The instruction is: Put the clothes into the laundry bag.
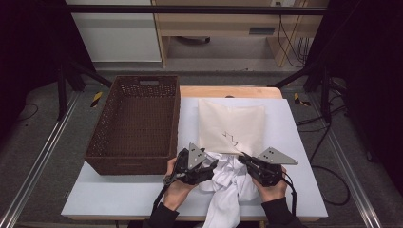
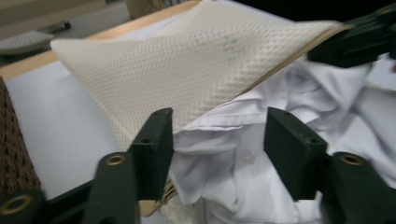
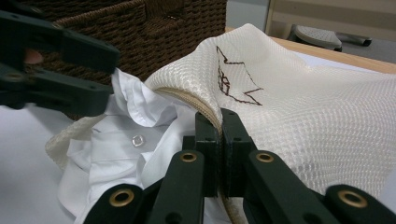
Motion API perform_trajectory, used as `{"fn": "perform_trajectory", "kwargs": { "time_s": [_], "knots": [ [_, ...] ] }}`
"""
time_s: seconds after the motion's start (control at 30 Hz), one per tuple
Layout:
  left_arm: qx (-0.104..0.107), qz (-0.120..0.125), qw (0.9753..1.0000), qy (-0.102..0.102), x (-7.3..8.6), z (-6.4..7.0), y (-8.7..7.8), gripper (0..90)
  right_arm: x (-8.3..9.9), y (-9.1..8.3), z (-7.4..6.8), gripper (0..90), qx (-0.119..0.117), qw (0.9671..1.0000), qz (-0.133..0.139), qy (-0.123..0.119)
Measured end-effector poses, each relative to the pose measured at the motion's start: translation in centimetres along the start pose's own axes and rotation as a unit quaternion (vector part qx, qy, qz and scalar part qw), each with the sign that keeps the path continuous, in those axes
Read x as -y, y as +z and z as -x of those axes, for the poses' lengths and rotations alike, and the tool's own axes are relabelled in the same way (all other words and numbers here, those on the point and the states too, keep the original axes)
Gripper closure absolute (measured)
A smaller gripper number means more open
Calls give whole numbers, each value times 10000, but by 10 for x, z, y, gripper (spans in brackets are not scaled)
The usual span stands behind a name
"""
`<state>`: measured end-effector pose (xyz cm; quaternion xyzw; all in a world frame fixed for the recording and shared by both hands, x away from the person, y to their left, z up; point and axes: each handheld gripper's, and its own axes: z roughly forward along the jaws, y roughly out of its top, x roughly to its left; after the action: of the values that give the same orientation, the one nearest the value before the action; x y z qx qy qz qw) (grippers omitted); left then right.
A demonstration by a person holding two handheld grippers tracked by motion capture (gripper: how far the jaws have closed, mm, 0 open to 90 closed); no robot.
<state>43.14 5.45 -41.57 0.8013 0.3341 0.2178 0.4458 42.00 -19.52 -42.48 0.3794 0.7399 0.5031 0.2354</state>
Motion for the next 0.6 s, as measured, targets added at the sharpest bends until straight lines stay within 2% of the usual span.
{"fn": "perform_trajectory", "kwargs": {
  "time_s": [0.03, 0.07, 0.1, 0.17, 0.23, 0.27, 0.37, 0.43, 0.47, 0.53, 0.57, 0.6],
  "knots": [
    [122, -93, 9998, -82, 1, -3, 2, 487, 0, 0, 0, 875, 2, 10000, -1, -6],
    [227, -140, 9995, -150, 3, -5, 3, 616, 0, 0, 0, 875, -1, 10000, -1, -7],
    [223, -169, 9994, -180, 4, -6, 4, 616, 0, 0, 0, 875, -1, 10000, -1, -7],
    [209, -257, 9993, -165, 7, -8, 4, 786, 0, 0, 0, 875, 4, 10000, 4, 1],
    [286, -231, 9991, -205, 9, -10, 2, 892, 0, 0, 0, 875, 8, 10000, 1, -7],
    [320, -218, 9990, -219, 10, -10, 1, 893, 0, 0, 0, 875, 8, 10000, 2, 0],
    [272, -88, 9996, -84, 9, -8, -6, 893, 0, 0, 0, 875, 5, 10000, 9, 0],
    [115, 45, 9999, 72, 7, -7, -11, 890, 0, 0, 0, 875, 3, 10000, 7, -8],
    [40, 65, 9999, 120, 6, -7, -12, 830, 0, 0, 0, 875, 4, 10000, 4, -7],
    [-196, 87, 9995, 219, 3, -7, -13, 603, 0, 0, -1, 875, 4, 10000, -2, 4],
    [-270, 33, 9993, 253, 2, -8, -13, 554, 0, 0, -1, 875, 5, 10000, -1, -5],
    [-228, -44, 9994, 274, 2, -9, -11, 526, 0, 0, -1, 875, 1, 10000, 1, -10]
  ]
}}
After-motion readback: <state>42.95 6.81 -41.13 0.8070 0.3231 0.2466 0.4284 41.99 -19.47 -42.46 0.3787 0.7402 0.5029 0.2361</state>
